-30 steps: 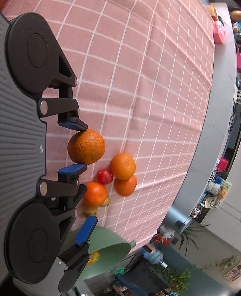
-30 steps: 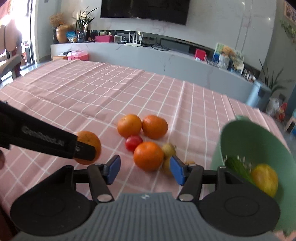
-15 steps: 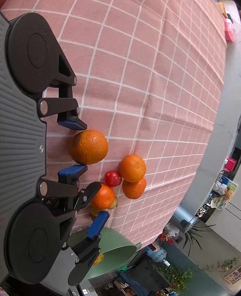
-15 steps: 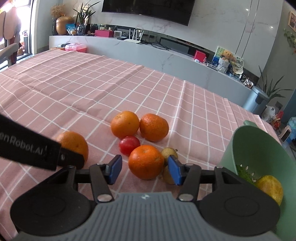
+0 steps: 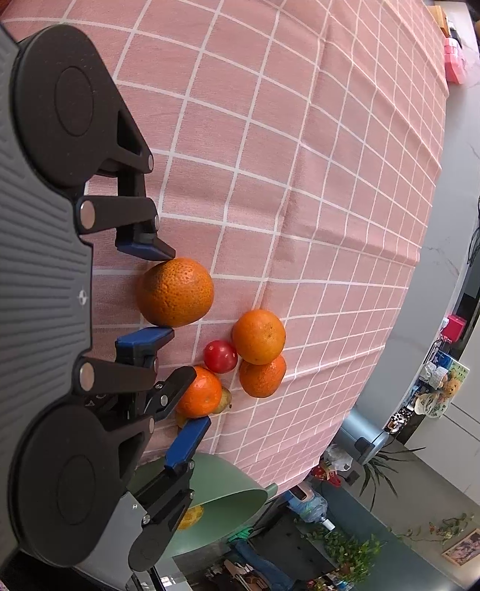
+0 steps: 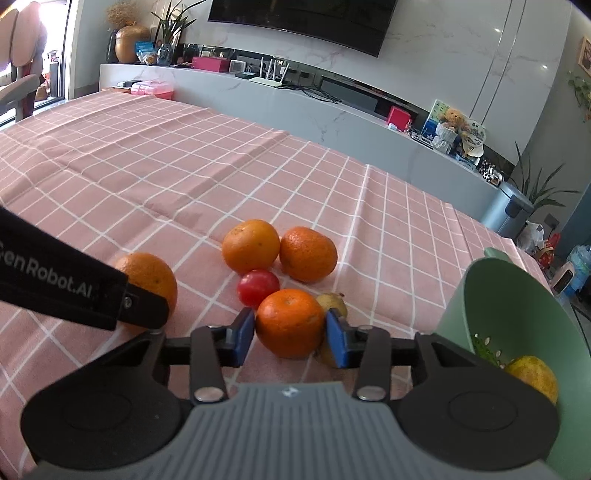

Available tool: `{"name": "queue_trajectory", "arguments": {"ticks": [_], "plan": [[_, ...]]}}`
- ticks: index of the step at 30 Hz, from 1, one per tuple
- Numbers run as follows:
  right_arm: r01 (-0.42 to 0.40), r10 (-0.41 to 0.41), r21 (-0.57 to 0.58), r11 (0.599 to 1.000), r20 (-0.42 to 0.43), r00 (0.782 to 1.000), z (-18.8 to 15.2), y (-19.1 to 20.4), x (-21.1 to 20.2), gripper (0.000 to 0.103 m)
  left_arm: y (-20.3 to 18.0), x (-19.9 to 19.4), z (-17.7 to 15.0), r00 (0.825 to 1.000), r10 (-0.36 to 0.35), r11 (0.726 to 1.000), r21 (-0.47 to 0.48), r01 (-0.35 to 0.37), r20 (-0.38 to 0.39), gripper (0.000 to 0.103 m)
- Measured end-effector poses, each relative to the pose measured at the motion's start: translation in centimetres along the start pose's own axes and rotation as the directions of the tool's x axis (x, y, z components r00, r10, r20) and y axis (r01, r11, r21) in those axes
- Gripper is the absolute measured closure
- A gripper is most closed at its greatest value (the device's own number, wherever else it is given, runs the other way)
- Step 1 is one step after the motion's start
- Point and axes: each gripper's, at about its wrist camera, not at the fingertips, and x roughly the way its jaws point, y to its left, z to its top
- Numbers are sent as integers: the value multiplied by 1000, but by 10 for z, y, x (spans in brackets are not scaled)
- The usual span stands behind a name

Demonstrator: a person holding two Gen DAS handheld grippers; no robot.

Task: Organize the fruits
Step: 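Carry the orange with the left tool while the right tool carries its orange over the colander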

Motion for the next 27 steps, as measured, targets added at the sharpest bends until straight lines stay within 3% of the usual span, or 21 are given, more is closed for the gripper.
{"name": "queue_trajectory", "arguments": {"ticks": [12,27], "plan": [[-81,82,20,997,-34,996,3,-1,-23,65,2,-16,-2,1000,5,999,-38,-5,8,61],[-216,221,90,972,-46,974,13,-28,-82,66,-32,-78,0,996,-18,997,-69,24,85,61]]}}
